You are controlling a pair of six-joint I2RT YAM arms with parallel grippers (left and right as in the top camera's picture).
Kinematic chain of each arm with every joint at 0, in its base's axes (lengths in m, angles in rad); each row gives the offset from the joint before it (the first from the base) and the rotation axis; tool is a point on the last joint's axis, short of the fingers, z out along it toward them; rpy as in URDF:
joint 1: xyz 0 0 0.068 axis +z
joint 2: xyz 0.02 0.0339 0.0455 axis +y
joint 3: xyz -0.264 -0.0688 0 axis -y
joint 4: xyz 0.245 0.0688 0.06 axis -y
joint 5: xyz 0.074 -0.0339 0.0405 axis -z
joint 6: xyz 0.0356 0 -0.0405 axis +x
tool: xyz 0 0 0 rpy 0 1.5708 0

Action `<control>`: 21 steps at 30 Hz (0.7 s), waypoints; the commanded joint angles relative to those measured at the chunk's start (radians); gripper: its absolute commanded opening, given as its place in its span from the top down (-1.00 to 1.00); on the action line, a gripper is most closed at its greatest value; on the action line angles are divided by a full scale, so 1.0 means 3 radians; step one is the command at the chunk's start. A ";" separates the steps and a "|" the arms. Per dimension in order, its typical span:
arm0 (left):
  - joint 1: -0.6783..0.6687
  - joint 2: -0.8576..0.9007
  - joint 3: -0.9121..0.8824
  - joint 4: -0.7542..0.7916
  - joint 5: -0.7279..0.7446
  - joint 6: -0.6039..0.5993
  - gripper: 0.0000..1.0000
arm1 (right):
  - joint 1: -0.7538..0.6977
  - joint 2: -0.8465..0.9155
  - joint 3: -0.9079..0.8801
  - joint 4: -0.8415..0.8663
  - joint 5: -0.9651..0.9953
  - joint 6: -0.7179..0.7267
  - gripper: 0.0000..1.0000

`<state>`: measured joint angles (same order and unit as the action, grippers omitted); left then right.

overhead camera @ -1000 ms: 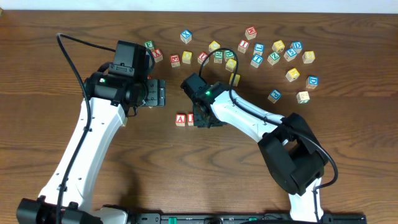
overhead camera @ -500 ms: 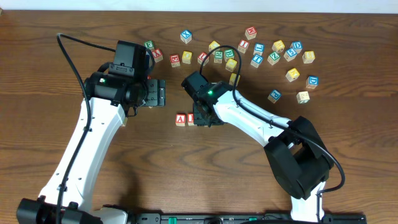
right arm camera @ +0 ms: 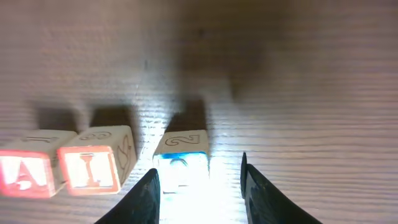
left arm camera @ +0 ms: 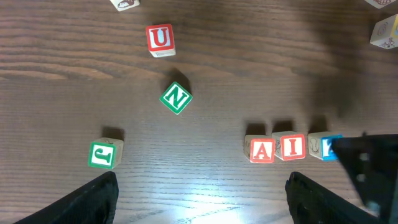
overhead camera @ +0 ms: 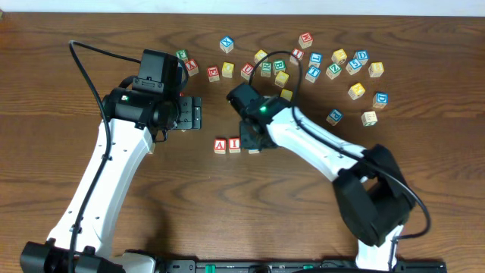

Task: Spell out AI2
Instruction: 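Open the right gripper and raise it away to the upper right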

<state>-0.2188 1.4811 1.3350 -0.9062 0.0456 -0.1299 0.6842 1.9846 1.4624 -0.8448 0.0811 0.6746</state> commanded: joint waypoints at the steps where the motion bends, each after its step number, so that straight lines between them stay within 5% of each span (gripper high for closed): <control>1: 0.0003 0.0027 0.0056 -0.0008 -0.0042 0.0020 -0.69 | -0.0089 -0.0338 -0.0011 -0.0014 0.0084 -0.0070 0.25; 12: 0.0003 0.0027 0.0056 -0.0008 -0.0042 0.0020 -0.70 | -0.0231 -0.1258 -0.0011 -0.0120 0.0411 -0.0235 0.22; 21: 0.0003 0.0027 0.0056 0.0009 -0.0042 0.0020 -0.70 | -0.0361 -0.1680 -0.0011 -0.0813 0.1258 -0.0730 0.22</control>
<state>-0.2188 1.4811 1.3350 -0.9062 0.0460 -0.1299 0.5976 1.5051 1.4612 -1.0386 0.3096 0.5480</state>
